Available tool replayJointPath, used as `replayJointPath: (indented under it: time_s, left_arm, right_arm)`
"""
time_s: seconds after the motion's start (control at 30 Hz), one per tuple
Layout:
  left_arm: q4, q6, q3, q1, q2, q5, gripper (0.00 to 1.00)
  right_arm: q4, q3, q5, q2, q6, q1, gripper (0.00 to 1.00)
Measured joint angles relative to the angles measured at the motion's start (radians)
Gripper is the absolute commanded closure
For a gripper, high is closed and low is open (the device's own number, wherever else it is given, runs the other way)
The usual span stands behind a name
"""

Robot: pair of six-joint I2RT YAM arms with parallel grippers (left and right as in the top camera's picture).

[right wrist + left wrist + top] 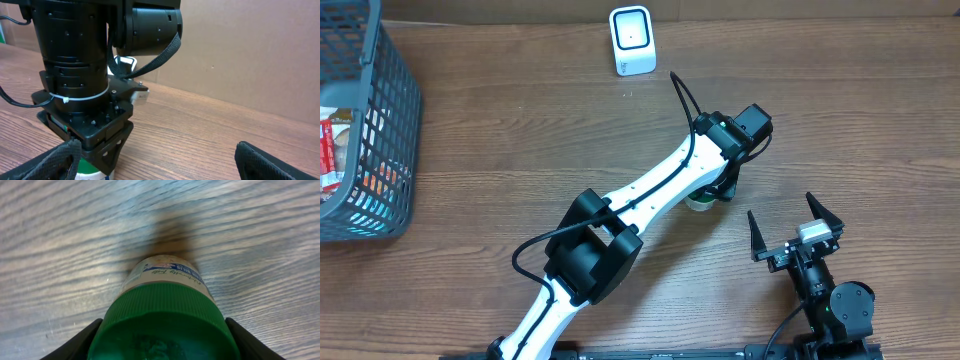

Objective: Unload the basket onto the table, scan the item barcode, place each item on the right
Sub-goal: 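Hold the jar in front of the scanner with the left gripper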

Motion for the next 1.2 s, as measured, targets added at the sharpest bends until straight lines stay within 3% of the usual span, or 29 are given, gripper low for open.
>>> replayJointPath:
  time_s: [0.07,0.13,0.3,0.47,0.6,0.67,0.87,0.97,1.07,1.2]
  left_arm:
    - [0.013,0.072,0.000,0.000,0.000,0.000,0.25]
    - [0.026,0.153,0.000,0.000,0.000,0.000,0.19]
    - [0.030,0.246,0.000,0.000,0.000,0.002,0.18]
    - [0.036,0.118,0.000,0.000,0.000,0.037,0.19]
    - [0.034,-0.019,0.000,0.000,0.000,0.049,0.12]
    - [0.032,-0.069,0.000,0.000,0.000,0.050,0.00]
    - [0.049,-0.181,0.000,0.001,0.000,0.053,0.00]
    - [0.058,-0.194,0.000,0.004,0.000,0.058,0.18]
    - [0.045,-0.203,0.001,0.005,0.000,0.059,0.29]
    - [0.007,-0.318,0.002,0.005,0.000,0.055,0.27]
  right_arm:
    - [0.000,0.000,0.000,0.000,0.000,0.000,0.00]
    - [0.000,0.000,0.000,0.000,0.000,0.000,0.00]
    - [0.000,0.000,0.000,0.000,0.000,0.000,0.00]
    - [0.000,0.000,0.000,0.000,-0.001,0.000,0.00]
    - [0.000,0.000,0.000,0.000,0.000,0.000,0.00]
    - [0.000,0.000,0.000,0.000,0.000,0.000,0.00]
    - [0.000,0.000,0.000,0.000,0.000,0.000,0.00]
    - [0.000,0.000,0.000,0.000,0.000,0.000,0.00]
    - [0.000,0.000,0.000,0.000,0.000,0.000,0.00]
    - [0.000,0.000,0.000,0.000,-0.001,0.000,0.00]
